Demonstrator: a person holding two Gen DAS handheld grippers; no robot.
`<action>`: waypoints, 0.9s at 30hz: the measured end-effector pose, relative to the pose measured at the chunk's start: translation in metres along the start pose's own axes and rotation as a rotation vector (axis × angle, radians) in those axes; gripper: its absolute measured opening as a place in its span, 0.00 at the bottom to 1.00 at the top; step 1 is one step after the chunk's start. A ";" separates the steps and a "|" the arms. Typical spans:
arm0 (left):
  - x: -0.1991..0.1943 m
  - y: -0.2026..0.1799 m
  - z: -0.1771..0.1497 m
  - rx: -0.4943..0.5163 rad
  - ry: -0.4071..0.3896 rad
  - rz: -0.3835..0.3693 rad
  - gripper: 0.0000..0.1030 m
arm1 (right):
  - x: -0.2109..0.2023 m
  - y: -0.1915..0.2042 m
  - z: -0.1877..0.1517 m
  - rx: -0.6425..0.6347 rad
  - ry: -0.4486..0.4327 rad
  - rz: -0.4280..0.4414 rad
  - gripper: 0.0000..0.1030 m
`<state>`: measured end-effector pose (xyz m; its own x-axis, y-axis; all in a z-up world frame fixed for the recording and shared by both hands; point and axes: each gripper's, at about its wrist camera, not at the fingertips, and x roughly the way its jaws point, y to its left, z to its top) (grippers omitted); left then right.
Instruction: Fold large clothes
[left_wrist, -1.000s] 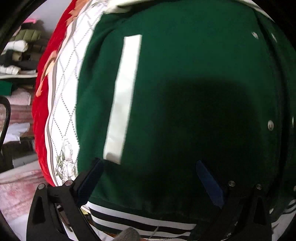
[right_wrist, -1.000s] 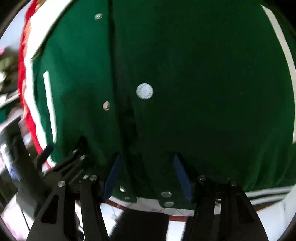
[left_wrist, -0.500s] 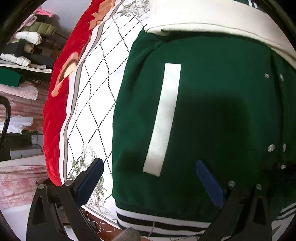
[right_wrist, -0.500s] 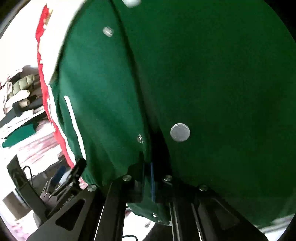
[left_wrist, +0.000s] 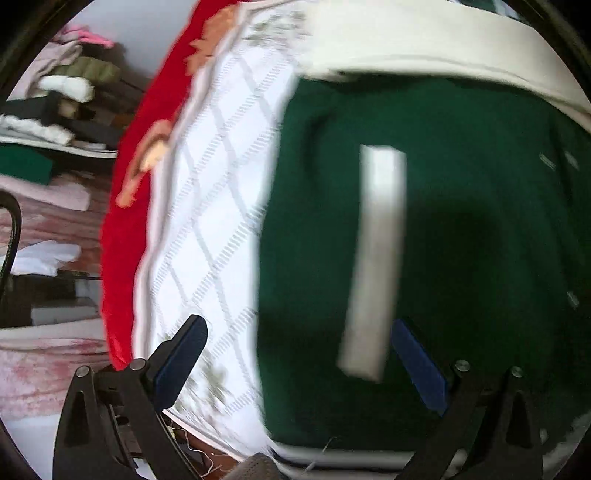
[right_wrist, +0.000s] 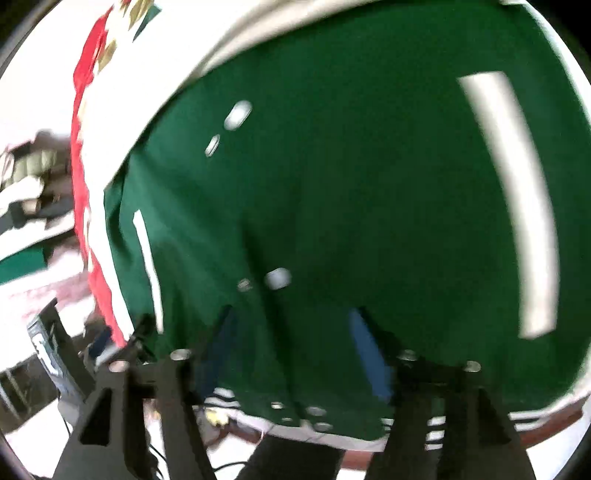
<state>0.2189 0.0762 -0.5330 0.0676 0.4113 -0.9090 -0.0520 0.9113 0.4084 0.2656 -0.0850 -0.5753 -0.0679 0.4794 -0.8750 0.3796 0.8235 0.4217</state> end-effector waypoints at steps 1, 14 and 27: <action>0.006 0.005 0.008 -0.016 -0.003 0.017 1.00 | -0.008 -0.009 0.003 0.026 -0.020 -0.019 0.66; 0.064 -0.005 0.161 0.008 -0.102 0.170 1.00 | -0.086 -0.102 0.116 0.120 -0.339 -0.318 0.66; 0.056 -0.002 0.154 -0.079 -0.133 0.067 0.69 | -0.040 -0.048 0.202 -0.062 -0.304 -0.432 0.18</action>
<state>0.3765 0.1009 -0.5722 0.1925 0.4752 -0.8586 -0.1384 0.8793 0.4556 0.4368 -0.2051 -0.6090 0.0683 -0.0099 -0.9976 0.3203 0.9472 0.0125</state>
